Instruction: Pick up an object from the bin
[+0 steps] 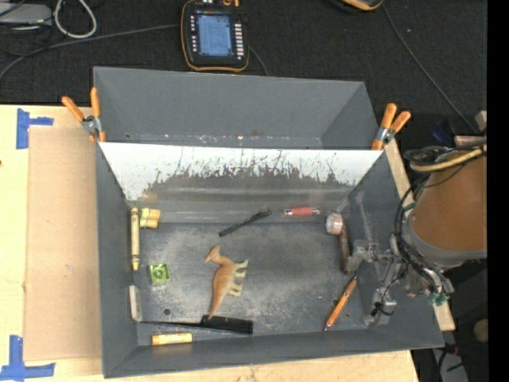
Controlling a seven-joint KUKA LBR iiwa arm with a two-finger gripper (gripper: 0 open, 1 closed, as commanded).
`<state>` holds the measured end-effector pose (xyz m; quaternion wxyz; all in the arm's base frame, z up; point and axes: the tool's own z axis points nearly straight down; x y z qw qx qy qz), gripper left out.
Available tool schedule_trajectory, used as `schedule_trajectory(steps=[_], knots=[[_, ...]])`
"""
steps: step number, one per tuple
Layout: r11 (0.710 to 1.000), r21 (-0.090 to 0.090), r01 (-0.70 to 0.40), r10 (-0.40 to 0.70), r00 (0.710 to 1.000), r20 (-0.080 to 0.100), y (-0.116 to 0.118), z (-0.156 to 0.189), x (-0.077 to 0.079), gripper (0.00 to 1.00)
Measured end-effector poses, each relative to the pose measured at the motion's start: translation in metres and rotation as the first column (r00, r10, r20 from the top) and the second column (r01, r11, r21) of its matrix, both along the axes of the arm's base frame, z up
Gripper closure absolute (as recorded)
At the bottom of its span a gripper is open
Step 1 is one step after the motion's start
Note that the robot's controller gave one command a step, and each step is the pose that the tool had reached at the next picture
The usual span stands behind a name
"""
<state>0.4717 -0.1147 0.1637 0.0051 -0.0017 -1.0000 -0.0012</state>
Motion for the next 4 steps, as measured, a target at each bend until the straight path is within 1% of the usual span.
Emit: schedule_trajectory(steps=[1, 2, 3, 4], knots=[[1.000, -0.001, -0.005, 0.005, 1.000, 0.008, 0.001, 0.004, 0.002, 0.00], [0.975, 0.002, -0.221, 0.221, 0.975, 0.004, -0.019, -0.093, 0.022, 0.00], [0.966, -0.001, -0.257, 0.257, 0.966, 0.011, -0.014, -0.028, 0.024, 0.00], [0.929, 0.011, -0.370, 0.370, 0.929, -0.004, -0.025, -0.065, 0.027, 0.00]])
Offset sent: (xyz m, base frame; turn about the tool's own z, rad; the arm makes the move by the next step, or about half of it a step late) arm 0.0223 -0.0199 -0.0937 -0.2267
